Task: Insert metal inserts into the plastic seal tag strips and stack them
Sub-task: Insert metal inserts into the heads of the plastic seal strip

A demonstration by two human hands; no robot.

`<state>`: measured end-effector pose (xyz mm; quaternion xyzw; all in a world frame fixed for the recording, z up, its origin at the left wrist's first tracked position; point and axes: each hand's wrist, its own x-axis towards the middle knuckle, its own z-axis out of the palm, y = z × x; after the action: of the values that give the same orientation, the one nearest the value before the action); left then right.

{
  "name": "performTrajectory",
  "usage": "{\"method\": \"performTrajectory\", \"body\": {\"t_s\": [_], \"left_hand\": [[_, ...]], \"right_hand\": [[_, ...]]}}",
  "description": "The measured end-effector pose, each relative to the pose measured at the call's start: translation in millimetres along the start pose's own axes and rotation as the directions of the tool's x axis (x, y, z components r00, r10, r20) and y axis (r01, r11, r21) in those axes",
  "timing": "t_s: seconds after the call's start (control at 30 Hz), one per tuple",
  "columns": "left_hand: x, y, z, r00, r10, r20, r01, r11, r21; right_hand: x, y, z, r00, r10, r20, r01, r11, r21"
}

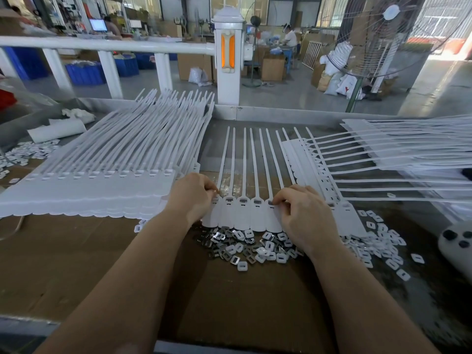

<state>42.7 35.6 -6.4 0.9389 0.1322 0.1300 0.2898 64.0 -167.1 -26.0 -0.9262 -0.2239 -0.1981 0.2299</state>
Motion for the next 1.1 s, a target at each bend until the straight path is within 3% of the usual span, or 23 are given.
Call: {"method": "performTrajectory", "body": {"t_s": [0.33, 0.6, 0.8, 1.1], "left_hand": [[2.2, 1.2, -3.1, 0.997, -0.045, 0.068, 0.047, 0.998, -0.035], [-8.5, -0.7, 0.7, 0.995, 0.079, -0.067, -0.077, 0.997, 0.03], [-8.6, -4.9, 1.5, 0.987, 0.145, -0.064, -0.138, 0.986, 0.096], [-12.3, -11.4, 5.2, 0.991, 0.081, -0.102, -0.094, 0.987, -0.129]], "right_hand": [[-1.2, -0.7, -1.3, 1.0, 0.002, 0.01, -0.002, 1.0, 0.002], [-1.9, -0.7, -1.4, 1.0, 0.001, 0.004, -0.001, 1.0, 0.007], [-1.6, -0.5, -1.5, 1.0, 0.004, 0.004, -0.004, 1.0, 0.012], [-1.2, 0.0, -0.7, 1.0, 0.009, 0.002, -0.009, 1.0, 0.007]]}}
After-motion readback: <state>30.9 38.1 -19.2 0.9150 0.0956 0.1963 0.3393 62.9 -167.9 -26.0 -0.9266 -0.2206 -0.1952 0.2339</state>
